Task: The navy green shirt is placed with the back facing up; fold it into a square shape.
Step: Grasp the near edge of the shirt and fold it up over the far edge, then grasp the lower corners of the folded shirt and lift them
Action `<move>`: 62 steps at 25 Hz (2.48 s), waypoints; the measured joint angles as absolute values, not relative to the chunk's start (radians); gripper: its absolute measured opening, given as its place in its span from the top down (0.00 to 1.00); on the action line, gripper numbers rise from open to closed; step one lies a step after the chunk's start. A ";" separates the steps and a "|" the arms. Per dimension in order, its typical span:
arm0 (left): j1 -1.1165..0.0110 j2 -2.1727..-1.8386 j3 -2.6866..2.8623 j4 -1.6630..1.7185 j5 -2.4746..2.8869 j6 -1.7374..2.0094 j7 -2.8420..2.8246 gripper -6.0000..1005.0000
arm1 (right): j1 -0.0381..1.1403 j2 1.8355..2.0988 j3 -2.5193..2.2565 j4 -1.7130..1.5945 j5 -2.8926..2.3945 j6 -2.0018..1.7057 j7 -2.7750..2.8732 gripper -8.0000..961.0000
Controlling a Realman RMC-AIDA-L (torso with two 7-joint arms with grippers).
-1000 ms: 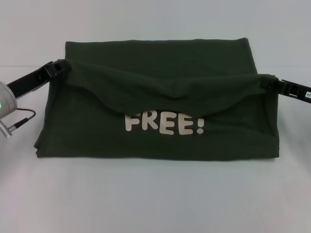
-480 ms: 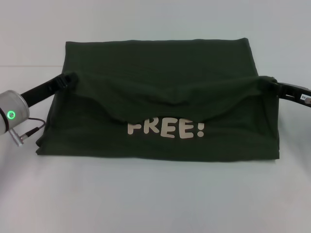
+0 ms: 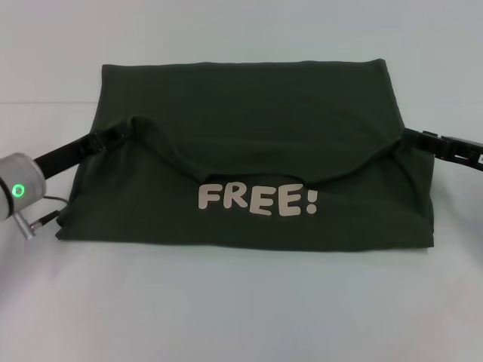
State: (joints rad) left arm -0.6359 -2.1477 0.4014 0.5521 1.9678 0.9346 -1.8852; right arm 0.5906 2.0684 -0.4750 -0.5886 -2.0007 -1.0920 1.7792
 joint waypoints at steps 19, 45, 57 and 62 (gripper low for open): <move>-0.521 -1.943 0.596 0.521 2.066 1.182 -2.197 0.18 | 0.475 2.011 -0.481 -0.599 -2.044 -1.632 1.513 0.08; -0.517 -1.960 0.606 0.538 2.126 1.102 -2.174 0.16 | 0.484 2.034 -0.529 -0.587 -2.105 -1.635 1.456 0.08; -0.522 -1.971 0.649 0.538 2.126 1.110 -2.169 0.17 | 0.486 2.037 -0.532 -0.585 -2.105 -1.634 1.456 0.08; -0.520 -1.971 0.680 0.547 2.126 1.105 -2.168 0.17 | 0.486 2.037 -0.532 -0.584 -2.105 -1.636 1.456 0.08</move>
State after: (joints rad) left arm -0.5195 -1.9710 0.6797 0.5466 2.1260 1.1052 -2.1683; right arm 0.4862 2.0369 -0.5323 -0.5841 -2.1046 -1.6363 1.4556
